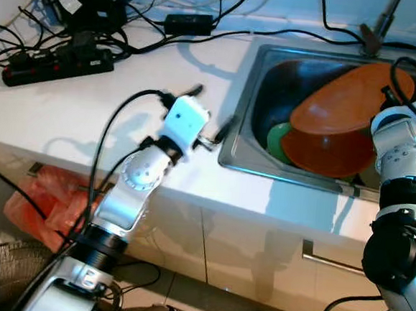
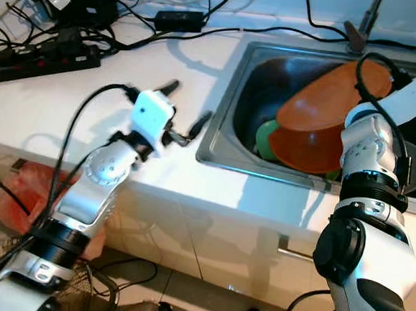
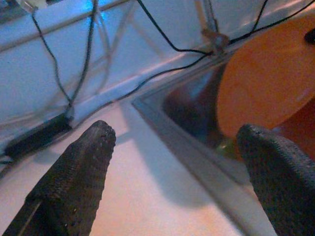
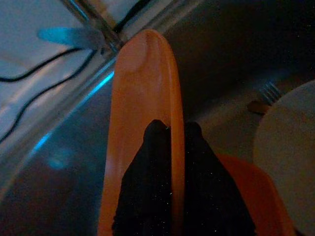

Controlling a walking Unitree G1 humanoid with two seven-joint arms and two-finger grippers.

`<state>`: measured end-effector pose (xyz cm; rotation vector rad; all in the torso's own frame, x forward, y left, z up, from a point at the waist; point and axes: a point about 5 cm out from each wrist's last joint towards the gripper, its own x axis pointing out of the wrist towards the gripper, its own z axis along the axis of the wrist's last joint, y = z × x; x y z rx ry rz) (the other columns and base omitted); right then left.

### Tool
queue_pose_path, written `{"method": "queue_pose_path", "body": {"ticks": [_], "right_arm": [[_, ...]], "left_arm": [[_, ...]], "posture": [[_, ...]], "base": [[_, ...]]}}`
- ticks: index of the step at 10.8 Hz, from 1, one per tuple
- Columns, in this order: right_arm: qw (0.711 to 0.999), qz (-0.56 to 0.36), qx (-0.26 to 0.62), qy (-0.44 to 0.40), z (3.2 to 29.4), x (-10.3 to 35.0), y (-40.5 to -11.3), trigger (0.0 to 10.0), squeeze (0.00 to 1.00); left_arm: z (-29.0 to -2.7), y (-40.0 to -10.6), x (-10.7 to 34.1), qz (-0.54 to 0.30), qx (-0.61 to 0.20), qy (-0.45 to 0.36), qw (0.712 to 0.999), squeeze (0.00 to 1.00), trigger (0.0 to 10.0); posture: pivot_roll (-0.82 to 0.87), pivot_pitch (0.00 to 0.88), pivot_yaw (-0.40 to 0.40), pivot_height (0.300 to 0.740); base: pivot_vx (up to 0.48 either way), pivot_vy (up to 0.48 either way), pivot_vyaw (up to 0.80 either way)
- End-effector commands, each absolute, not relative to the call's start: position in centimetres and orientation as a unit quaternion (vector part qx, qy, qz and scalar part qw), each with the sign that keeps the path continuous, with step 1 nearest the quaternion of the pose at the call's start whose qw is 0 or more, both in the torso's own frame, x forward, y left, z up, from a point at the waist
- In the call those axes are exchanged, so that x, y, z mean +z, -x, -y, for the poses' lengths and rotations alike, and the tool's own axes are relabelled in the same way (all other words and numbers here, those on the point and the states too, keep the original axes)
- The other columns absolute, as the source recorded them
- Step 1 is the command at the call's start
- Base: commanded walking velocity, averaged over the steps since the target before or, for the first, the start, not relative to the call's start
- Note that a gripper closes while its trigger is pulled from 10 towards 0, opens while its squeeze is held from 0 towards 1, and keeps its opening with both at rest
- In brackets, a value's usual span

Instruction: Kitchen organization

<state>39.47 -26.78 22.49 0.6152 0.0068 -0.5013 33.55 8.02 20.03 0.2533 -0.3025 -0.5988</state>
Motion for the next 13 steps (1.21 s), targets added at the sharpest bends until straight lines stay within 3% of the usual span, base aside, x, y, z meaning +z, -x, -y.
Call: {"method": "queue_pose_path", "body": {"ticks": [1,2,3,9,13], "right_arm": [[0.928,-0.010,-0.252,-0.275,26.7,21.9,-39.4,10.0,0.00],[0.928,-0.028,-0.255,-0.271,26.6,21.1,-39.3,10.0,0.74],[0.927,-0.045,-0.257,-0.268,26.4,20.3,-39.2,10.0,1.00],[0.919,-0.070,-0.274,-0.275,26.2,18.2,-38.7,10.0,1.00],[0.955,-0.064,-0.205,-0.202,23.0,17.0,-38.6,10.0,1.00]], "left_arm": [[-7.4,-33.6,21.2,0.138,-0.326,-0.096,0.930,0.00,10.0],[-6.5,-33.4,21.4,0.110,-0.359,-0.064,0.925,0.00,10.0],[-5.8,-33.0,21.5,0.092,-0.383,-0.033,0.919,0.00,10.0],[-6.1,-32.2,21.4,0.060,-0.384,0.011,0.921,0.00,10.0],[-8.9,-32.1,17.5,0.012,-0.287,0.031,0.957,0.00,10.0]], "posture": [[0.11,0.097,0.091,0.740],[0.11,0.097,0.096,0.740],[0.11,0.097,0.100,0.740],[0.13,0.091,0.120,0.740],[0.11,0.070,0.120,0.740]], "base": [[0.000,0.000,0.00],[0.000,0.000,0.00],[0.000,0.000,0.00],[0.000,0.000,0.00],[0.000,0.000,0.00]]}}
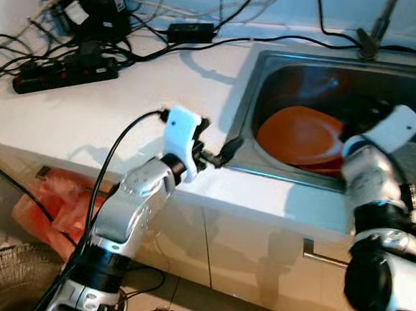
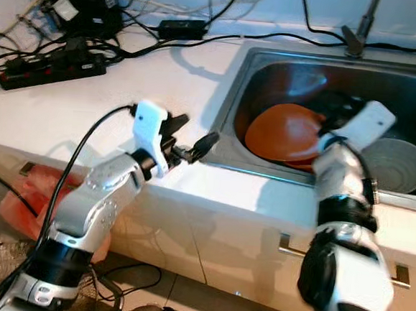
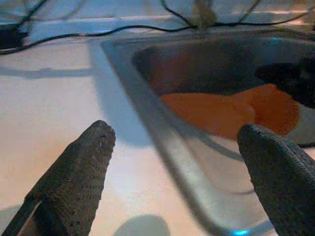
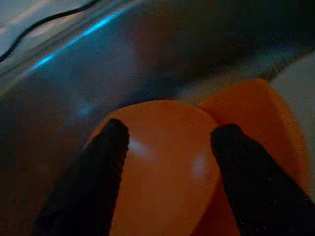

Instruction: Kitchen organization

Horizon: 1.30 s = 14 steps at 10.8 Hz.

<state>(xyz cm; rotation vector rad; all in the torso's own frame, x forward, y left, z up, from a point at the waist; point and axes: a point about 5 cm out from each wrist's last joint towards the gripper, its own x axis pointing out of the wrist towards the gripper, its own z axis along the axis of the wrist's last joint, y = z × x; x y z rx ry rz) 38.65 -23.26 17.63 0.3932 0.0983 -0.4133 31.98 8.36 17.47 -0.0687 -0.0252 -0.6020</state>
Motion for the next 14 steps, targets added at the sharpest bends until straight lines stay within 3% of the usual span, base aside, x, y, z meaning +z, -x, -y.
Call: {"method": "queue_pose_path", "body": {"ticks": [1,2,5,7,8,12,14], "right_arm": [[0.966,-0.053,-0.186,-0.171,22.4,16.9,-38.5,10.0,1.00],[0.978,-0.031,-0.176,-0.111,21.9,16.7,-37.7,10.0,1.00],[0.986,-0.039,-0.147,-0.075,20.7,14.7,-36.0,10.0,1.00],[0.989,-0.034,-0.130,-0.062,20.2,14.9,-35.6,10.0,0.24],[0.990,-0.032,-0.121,-0.057,20.0,14.9,-35.4,10.0,0.00],[0.992,-0.033,-0.115,-0.047,20.0,14.9,-34.9,10.0,0.00],[0.992,-0.029,-0.114,-0.047,20.1,15.1,-34.8,10.0,0.00]], "left_arm": [[-9.4,-32.2,16.8,0.005,-0.267,0.032,0.963,0.00,10.0],[-10.0,-32.4,16.5,0.015,-0.240,0.020,0.971,0.00,10.0],[-10.7,-32.9,16.2,0.013,-0.216,0.033,0.976,0.00,10.0],[-11.2,-33.0,15.9,0.013,-0.198,0.028,0.980,0.00,10.0],[-11.2,-33.0,15.8,0.014,-0.196,0.032,0.980,0.00,10.0],[-11.0,-33.0,15.5,0.012,-0.197,0.040,0.979,0.00,10.0],[-11.1,-32.9,15.4,0.011,-0.197,0.040,0.980,0.00,10.0]], "posture": [[0.11,0.068,0.116,0.740],[0.11,0.067,0.113,0.740],[0.10,0.057,0.108,0.740],[0.10,0.052,0.108,0.740],[0.10,0.049,0.105,0.740],[0.10,0.051,0.103,0.740],[0.10,0.056,0.104,0.740]], "base": [[0.000,0.000,0.00],[0.000,0.000,0.00],[0.000,0.000,0.00],[0.000,0.000,0.00],[0.000,-0.330,-0.79],[0.000,-0.358,-0.78],[0.000,-0.480,-0.20]]}}
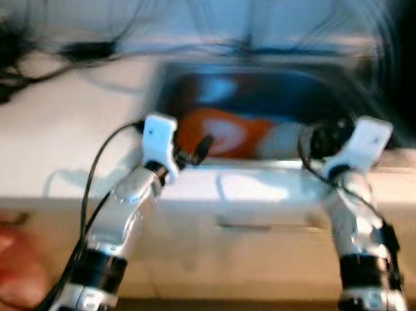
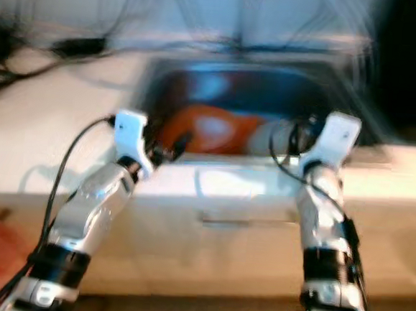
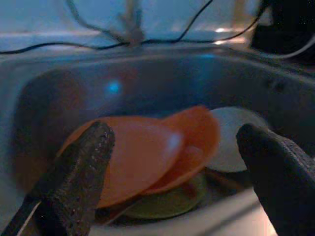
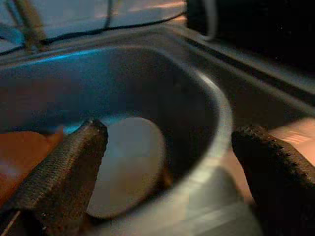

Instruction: Kitchen organization

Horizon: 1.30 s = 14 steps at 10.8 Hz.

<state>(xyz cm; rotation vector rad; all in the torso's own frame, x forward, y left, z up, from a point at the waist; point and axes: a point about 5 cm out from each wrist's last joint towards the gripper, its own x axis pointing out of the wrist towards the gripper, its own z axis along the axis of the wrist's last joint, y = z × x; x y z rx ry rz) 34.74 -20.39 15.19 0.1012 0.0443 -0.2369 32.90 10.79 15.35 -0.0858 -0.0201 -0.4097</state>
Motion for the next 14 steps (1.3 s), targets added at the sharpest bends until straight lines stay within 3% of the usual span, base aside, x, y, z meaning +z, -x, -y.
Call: {"method": "queue_pose_path", "body": {"ticks": [1,5,9,14], "right_arm": [[0.992,-0.028,-0.111,-0.045,20.0,15.2,-34.8,10.0,0.00],[0.998,-0.009,-0.056,-0.037,18.7,15.7,-34.8,10.0,0.00],[0.998,-0.005,-0.037,-0.043,18.2,15.9,-34.8,10.0,0.00],[0.998,-0.003,-0.036,-0.050,18.0,16.0,-34.9,10.0,0.00]], "left_arm": [[-11.1,-32.9,15.4,0.011,-0.196,0.040,0.980,0.00,10.0],[-12.3,-33.1,15.7,0.027,-0.143,0.015,0.989,0.00,10.0],[-12.1,-33.2,15.4,0.021,-0.128,-0.003,0.991,0.00,10.0],[-12.4,-33.5,15.5,0.025,-0.127,-0.002,0.992,0.00,10.0]], "posture": [[0.10,0.056,0.103,0.740],[0.10,0.057,0.105,0.740],[0.10,0.056,0.106,0.740],[0.11,0.054,0.108,0.740]], "base": [[0.000,-0.289,0.00],[0.000,0.000,0.00],[-0.213,0.000,0.67],[0.000,0.000,0.00]]}}
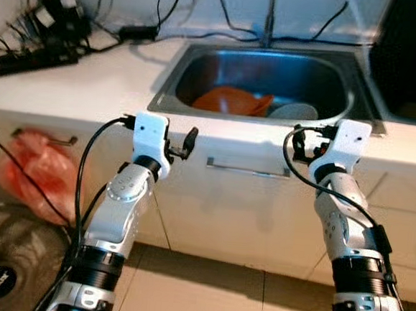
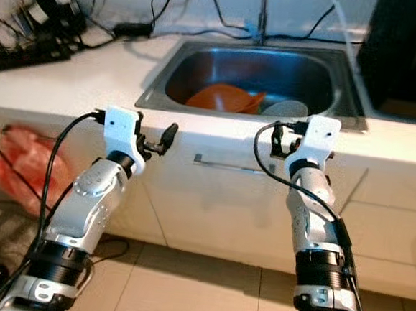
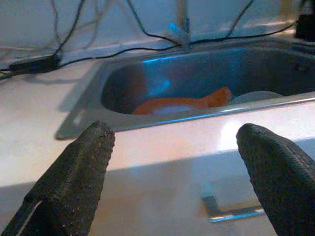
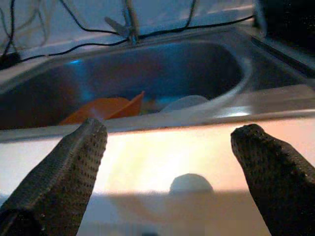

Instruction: Kitchen organization

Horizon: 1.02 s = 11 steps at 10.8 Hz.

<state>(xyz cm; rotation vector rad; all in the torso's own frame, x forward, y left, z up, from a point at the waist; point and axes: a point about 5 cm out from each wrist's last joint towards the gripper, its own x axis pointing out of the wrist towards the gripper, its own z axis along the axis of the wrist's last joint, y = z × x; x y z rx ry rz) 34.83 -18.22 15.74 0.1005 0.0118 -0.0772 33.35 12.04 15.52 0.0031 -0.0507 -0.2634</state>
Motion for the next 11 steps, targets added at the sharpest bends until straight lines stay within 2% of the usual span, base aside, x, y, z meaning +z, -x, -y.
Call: {"method": "queue_pose_path", "body": {"ticks": [1,3,5,11], "right_arm": [[0.998,0.000,-0.035,-0.048,17.9,16.0,-34.9,10.0,0.00],[0.998,0.029,-0.021,-0.057,17.7,16.7,-34.6,10.0,0.00],[0.998,0.046,-0.011,-0.047,17.3,17.6,-34.5,10.0,0.00],[0.997,0.051,-0.005,-0.055,17.0,17.7,-34.6,10.0,0.00]], "left_arm": [[-12.5,-33.5,15.4,0.024,-0.127,-0.001,0.992,0.00,10.0],[-12.9,-33.2,15.4,0.035,-0.115,0.010,0.993,0.00,10.0],[-13.5,-33.2,17.1,0.072,-0.090,0.015,0.993,0.00,10.0],[-13.8,-33.8,17.8,0.073,-0.070,0.014,0.995,0.00,10.0]], "posture": [[0.11,0.054,0.108,0.740],[0.11,0.054,0.109,0.740],[0.10,0.054,0.112,0.740],[0.10,0.053,0.114,0.740]], "base": [[0.000,0.000,0.00],[0.000,0.000,0.00],[0.000,0.000,0.00],[0.000,0.000,0.00]]}}
